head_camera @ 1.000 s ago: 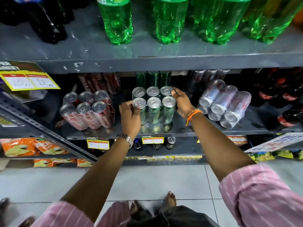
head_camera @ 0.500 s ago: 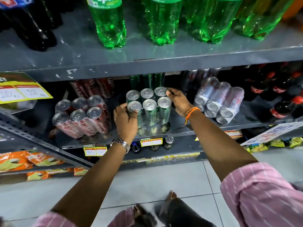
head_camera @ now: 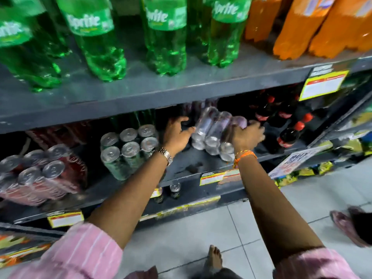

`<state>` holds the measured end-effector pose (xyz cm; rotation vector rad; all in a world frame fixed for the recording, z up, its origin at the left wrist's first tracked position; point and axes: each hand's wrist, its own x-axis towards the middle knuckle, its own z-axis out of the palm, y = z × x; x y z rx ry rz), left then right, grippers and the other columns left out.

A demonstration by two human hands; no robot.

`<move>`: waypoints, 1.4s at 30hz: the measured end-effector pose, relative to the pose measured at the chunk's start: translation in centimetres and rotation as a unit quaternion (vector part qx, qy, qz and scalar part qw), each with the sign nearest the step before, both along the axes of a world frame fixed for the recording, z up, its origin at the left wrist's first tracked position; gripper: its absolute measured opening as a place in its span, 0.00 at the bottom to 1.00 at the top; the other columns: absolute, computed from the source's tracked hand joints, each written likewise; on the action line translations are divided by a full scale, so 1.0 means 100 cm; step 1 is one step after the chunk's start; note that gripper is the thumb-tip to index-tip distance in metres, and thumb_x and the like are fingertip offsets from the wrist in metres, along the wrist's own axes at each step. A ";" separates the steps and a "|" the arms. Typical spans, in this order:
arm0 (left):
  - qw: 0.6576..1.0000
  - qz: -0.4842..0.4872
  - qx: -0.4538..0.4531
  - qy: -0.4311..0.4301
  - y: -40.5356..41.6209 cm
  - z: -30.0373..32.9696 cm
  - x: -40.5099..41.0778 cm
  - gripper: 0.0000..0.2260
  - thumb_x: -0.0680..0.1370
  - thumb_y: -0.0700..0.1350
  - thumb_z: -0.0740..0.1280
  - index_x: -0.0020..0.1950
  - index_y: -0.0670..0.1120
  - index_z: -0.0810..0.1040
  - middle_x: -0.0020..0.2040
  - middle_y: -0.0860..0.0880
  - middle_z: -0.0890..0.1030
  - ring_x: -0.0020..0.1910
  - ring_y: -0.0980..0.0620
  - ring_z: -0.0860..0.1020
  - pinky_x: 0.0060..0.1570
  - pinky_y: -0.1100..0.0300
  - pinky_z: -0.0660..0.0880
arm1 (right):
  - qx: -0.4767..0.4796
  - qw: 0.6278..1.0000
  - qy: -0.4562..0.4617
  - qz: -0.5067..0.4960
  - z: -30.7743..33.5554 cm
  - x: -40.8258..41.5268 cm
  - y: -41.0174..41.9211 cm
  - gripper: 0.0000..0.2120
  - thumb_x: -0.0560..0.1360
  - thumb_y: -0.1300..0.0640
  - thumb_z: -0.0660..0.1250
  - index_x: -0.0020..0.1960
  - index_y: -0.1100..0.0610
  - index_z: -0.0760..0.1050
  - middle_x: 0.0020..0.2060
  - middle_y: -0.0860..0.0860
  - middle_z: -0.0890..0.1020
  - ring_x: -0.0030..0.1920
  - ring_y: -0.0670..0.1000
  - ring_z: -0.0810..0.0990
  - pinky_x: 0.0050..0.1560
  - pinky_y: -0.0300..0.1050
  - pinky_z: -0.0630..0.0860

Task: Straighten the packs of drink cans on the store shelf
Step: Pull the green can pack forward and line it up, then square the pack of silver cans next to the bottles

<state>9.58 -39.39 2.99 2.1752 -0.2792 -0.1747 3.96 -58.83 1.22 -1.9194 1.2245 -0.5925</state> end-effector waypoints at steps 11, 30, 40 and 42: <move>0.992 0.046 0.034 0.110 -0.077 -0.049 0.041 0.22 0.76 0.57 0.68 0.51 0.37 0.82 0.50 0.33 0.84 0.51 0.38 0.83 0.43 0.51 0.75 | 0.235 0.959 -0.008 0.160 -0.052 0.016 -0.060 0.32 0.59 0.38 0.75 0.50 0.65 0.83 0.48 0.62 0.87 0.48 0.56 0.85 0.54 0.58 0.83; 0.983 0.131 -0.116 0.048 -0.034 -0.055 -0.014 0.27 0.66 0.38 0.78 0.61 0.43 0.70 0.59 0.42 0.81 0.58 0.43 0.81 0.58 0.46 0.80 | 0.014 0.912 -0.089 0.400 -0.030 -0.004 -0.061 0.27 0.66 0.53 0.79 0.60 0.58 0.73 0.54 0.54 0.82 0.55 0.53 0.82 0.56 0.45 0.79; 0.990 0.114 -0.075 0.037 -0.025 -0.076 -0.042 0.28 0.64 0.37 0.77 0.60 0.43 0.69 0.59 0.42 0.80 0.59 0.45 0.80 0.62 0.44 0.77 | -0.018 0.922 -0.077 0.379 -0.064 -0.033 -0.051 0.31 0.61 0.46 0.79 0.59 0.51 0.71 0.55 0.50 0.81 0.56 0.51 0.81 0.57 0.51 0.80; 0.981 0.125 -0.140 0.045 -0.028 -0.057 -0.039 0.34 0.62 0.40 0.74 0.67 0.41 0.68 0.66 0.41 0.75 0.65 0.46 0.75 0.68 0.49 0.72 | -0.006 0.928 -0.099 0.359 -0.059 -0.032 -0.050 0.33 0.59 0.44 0.80 0.59 0.51 0.70 0.55 0.50 0.81 0.55 0.49 0.81 0.57 0.46 0.80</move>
